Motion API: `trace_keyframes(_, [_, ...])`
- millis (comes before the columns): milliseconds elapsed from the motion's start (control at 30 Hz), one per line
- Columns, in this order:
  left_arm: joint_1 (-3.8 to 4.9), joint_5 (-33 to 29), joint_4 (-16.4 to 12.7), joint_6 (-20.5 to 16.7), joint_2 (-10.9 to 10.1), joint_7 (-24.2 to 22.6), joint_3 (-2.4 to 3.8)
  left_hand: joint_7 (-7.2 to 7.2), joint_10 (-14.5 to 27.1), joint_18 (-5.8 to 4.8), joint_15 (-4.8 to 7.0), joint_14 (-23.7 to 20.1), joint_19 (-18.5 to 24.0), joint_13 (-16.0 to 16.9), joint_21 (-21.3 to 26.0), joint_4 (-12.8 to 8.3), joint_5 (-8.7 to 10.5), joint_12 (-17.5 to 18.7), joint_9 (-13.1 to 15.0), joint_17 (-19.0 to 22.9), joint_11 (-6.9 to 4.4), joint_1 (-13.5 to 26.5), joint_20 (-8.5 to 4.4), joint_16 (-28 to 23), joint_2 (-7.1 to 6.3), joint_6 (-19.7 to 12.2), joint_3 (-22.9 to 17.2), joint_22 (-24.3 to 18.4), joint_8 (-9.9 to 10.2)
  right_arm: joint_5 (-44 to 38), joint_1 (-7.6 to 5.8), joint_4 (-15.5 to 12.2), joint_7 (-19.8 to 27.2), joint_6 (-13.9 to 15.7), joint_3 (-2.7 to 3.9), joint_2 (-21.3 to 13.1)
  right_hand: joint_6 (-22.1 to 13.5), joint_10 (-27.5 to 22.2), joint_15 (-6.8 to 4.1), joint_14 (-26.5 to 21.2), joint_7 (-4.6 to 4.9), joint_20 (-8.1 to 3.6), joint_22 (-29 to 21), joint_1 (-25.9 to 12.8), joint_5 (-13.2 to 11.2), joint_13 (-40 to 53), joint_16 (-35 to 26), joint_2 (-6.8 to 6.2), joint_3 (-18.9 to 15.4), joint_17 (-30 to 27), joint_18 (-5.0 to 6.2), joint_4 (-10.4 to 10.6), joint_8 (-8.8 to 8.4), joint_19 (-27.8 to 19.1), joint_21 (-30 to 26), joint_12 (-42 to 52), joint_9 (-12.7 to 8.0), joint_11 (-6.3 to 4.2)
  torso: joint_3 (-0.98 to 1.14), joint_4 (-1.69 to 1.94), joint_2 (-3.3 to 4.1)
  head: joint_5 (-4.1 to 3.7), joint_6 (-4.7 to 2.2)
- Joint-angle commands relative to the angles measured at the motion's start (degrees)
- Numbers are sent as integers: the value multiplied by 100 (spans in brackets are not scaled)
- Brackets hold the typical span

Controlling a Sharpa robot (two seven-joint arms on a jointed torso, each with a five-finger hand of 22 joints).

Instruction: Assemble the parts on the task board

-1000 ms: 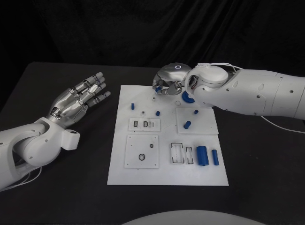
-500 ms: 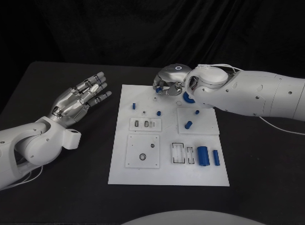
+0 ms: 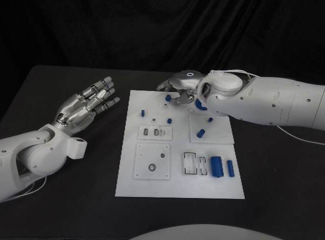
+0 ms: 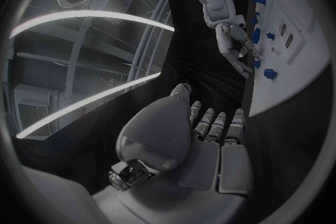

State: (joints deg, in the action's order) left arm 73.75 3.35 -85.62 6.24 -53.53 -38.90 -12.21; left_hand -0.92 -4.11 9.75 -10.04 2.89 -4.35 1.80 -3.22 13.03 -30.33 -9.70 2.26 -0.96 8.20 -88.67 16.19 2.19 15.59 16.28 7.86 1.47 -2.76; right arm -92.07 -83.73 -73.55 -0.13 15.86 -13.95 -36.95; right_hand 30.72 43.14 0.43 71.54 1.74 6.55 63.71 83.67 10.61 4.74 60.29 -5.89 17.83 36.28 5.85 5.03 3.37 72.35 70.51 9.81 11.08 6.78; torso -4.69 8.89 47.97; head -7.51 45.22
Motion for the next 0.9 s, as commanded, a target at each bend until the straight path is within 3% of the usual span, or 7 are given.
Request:
trace_keyframes(33, [7, -27, -2, 76, 8, -598, 5, -7, 51, 40, -49, 9, 2, -5, -21, -4, -38, -7, -4, -6, -9, -48, 44, 35, 13, -34, -44, 5, 18, -20, 10, -7, -116, -23, 4, -14, -641, -416, 29, -209, -105, 24, -193, 6, -55, -13, -175, 54, -103, -235, 109, -26, -49, -180, -203, -94, -241, 39, -1, 3, -4, -7, -10])
trace_keyframes(233, [6, -27, -9, 78, -9, -596, 5, -8, 55, 39, -50, 8, 3, -6, -21, -7, -38, -1, -5, -6, -8, -49, 44, 34, 15, -41, -53, 5, 20, 46, 2, -114, 41, 468, 13, -175, -800, -794, 48, -505, -180, 52, -443, 66, -52, 13, -415, 121, -238, -578, 175, -66, -45, -415, -496, -18, -359, 35, 2, 1, -4, 10, -139])
trace_keyframes(533, [6, -27, -94, 12, -105, -617, 5, -8, 44, 39, -47, 13, -2, -1, -24, -9, -35, -31, 2, -8, -10, -45, 42, 39, 11, 10, -64, 6, 10, 157, -338, -1012, 11, 1010, 26, -1081, -275, 143, -27, -237, 285, -44, -261, 81, 20, 1074, -134, 248, -443, -207, 160, 27, 42, -187, -442, 2028, -385, -98, 2, 4, -7, -51, -330])
trace_keyframes(667, [6, -27, -122, -21, -146, -625, 4, -7, 36, 40, -39, 19, -7, 2, -28, -2, -34, -47, 7, -10, -13, -33, 40, 44, 7, 34, -72, 8, 3, 267, -509, -1424, -263, 757, 13, -1550, 460, 167, -204, -161, 405, -142, -212, -185, -130, 2745, -35, 316, -668, -74, 157, 280, 188, -111, -511, 4506, -319, -426, -4, 5, -8, -91, -395])
trace_keyframes(700, [6, -27, -131, -27, -156, -624, 4, -11, 28, 41, -35, 24, -10, 4, -31, 13, -29, -60, 10, -11, -15, -14, 38, 48, 7, 51, -78, 9, -3, 312, -532, -1497, -327, 675, 7, -1644, 830, 720, -222, -80, 451, -263, -156, -340, -201, 4223, 113, 354, -744, 185, 147, 394, 266, -73, -515, 5873, -257, -486, -7, 8, -9, -98, -404])
trace_keyframes(733, [6, -27, -137, -32, -161, -621, 4, -12, 27, 41, -34, 25, -11, 5, -32, 18, -28, -63, 10, -11, -15, -9, 38, 48, 7, 55, -80, 9, -4, 357, -551, -1562, -390, 583, 2, -1734, 955, 2320, -216, 255, 440, -217, 151, -391, -213, 6124, 669, 359, -787, 1082, 53, 438, 315, 122, -252, 7022, -232, -501, -9, 10, -9, -102, -406])
trace_keyframes(900, [6, -27, -148, -23, -152, -619, 4, -14, 26, 42, -33, 28, -14, 5, -34, 31, -26, -64, 11, -12, -15, 4, 39, 51, 11, 58, -86, 9, -6, 620, -590, -1765, -604, 279, -18, -2110, 1194, 3823, -217, 948, 479, -194, 1086, -661, -237, 7801, 1867, 439, -904, 3129, -153, 714, 363, 672, 563, 7803, -193, -511, -3, -11, -4, -83, -421])
